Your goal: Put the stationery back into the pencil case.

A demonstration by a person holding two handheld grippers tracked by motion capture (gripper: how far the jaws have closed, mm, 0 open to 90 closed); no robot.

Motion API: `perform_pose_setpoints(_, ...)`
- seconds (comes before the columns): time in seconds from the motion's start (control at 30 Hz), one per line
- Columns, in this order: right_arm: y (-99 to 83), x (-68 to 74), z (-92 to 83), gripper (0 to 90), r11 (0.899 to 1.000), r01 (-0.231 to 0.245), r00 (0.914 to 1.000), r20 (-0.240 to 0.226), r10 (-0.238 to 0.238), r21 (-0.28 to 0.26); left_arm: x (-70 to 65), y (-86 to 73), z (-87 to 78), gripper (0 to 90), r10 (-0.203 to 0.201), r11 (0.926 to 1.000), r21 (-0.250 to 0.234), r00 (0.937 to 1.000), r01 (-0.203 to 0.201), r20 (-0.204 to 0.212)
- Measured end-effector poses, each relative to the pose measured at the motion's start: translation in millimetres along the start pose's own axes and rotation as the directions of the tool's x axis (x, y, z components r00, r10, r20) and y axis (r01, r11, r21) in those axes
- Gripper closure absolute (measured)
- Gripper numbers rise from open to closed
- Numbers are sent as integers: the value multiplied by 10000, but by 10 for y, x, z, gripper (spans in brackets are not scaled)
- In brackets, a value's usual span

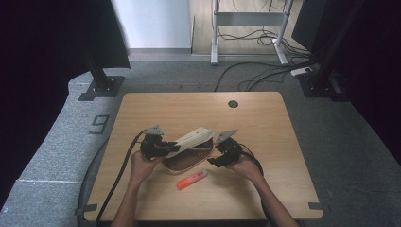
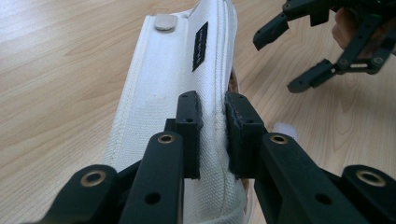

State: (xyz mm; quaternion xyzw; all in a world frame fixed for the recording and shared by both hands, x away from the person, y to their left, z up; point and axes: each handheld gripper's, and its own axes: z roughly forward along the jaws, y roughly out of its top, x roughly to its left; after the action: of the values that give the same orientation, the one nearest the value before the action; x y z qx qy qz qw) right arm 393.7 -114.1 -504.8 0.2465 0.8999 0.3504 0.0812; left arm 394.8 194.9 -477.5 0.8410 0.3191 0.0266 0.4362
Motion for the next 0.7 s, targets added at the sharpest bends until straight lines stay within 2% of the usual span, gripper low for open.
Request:
perform_pose_setpoints(0.23,-45,129,-12,276,9995,114,9993,-358,-125,-303,-8,3,-2,766,39,10000,4,10000,-39,-28)
perform_pose_setpoints(0.5,-46,292,37,280,9981,455,9954,-827,-489,-427,-8,3,-3,765,44,10000,15,10000,-44,-24)
perform_pose_setpoints(0.7,-13,461,192,317,9945,1024,9848,-1387,-1048,-237,-9,4,-7,765,49,10000,19,10000,-49,-20)
